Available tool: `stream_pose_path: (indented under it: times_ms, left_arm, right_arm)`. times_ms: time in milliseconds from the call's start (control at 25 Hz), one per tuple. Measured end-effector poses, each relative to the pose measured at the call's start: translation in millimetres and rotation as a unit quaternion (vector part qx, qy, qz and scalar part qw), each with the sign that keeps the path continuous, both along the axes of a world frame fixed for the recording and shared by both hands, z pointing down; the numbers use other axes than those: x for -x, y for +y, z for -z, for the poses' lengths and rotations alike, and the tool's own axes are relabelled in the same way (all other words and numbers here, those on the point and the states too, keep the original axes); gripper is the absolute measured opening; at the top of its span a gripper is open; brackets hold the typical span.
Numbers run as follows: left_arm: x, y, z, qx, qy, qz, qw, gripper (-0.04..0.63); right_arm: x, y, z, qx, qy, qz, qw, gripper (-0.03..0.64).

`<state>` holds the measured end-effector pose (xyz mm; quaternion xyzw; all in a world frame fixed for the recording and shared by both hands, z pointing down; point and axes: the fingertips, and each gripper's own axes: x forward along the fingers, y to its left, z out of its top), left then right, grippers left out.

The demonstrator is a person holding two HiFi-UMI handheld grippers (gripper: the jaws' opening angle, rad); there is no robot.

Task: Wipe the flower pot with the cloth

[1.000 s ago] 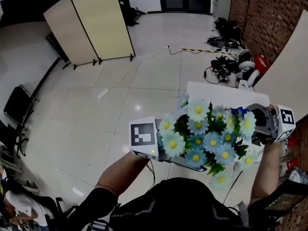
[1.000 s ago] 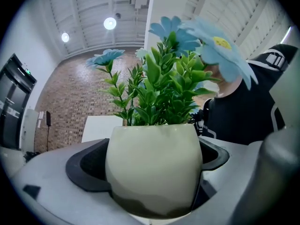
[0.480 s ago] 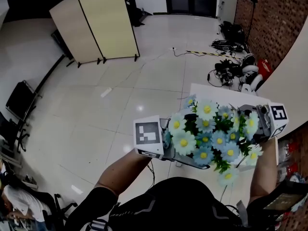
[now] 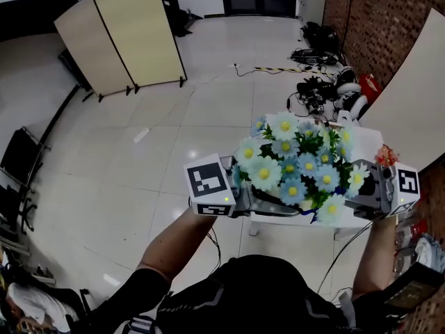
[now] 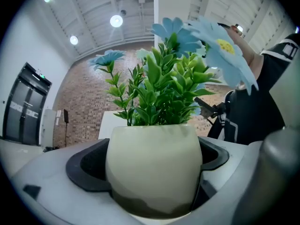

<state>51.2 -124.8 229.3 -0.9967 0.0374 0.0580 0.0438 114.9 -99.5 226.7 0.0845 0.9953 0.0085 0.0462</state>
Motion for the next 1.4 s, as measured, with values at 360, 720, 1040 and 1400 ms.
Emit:
stream_pose_path:
  times_ms: [360,720,1040,1400]
  left_arm:
    - [0.7,-57.5,8.9,0.04,0.007,0.085,0.9955,0.569]
    - [6.8,-84.4,49.1,0.048,0.052,0.142,0.9873,0.569]
    - [0.5,-81.9,75.5,0.021,0.054,0.149,0.9872,0.569]
    - [-3.4,-57.6,71.0,0.025,0.043,0.109,0.9928,0.569]
  right_arm:
    - [9.5,1.6,13.7,-0.031,-0.022,-0.094,0.995,0.101]
    - [0.9,-26.6,5.7,-0.012,-0.118,-0.338,0.934,0.101]
    - [22.2,-53.4,4.8,-0.051,-0.063,-0.455,0.887,0.101]
    - [43.8,-93.7,5.2,-0.022,-0.058,-0.481,0.874,0.101]
